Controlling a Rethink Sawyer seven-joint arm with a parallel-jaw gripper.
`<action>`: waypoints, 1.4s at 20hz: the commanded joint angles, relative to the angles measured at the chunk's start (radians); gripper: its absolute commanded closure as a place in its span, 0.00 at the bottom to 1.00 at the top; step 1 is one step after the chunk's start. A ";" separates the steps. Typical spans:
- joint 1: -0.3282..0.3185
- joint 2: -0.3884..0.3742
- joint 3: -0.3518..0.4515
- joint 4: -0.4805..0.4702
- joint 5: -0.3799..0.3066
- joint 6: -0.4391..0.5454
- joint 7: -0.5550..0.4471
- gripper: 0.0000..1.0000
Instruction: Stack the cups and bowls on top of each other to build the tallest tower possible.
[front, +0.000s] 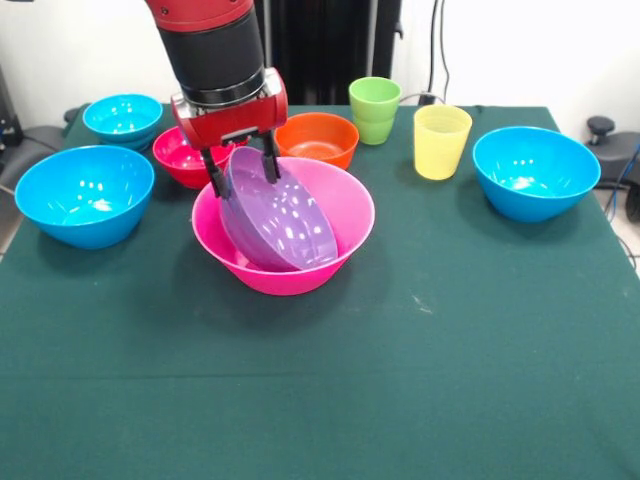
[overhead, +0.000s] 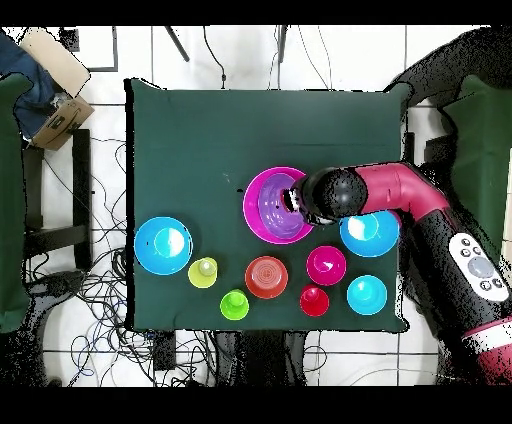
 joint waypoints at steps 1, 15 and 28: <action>0.022 -0.051 0.052 -0.040 0.032 0.150 -0.310 0.00; 0.190 -0.209 0.046 -0.302 0.094 0.619 -0.286 0.00; 0.077 -0.134 0.060 -0.193 0.060 0.430 -0.346 0.00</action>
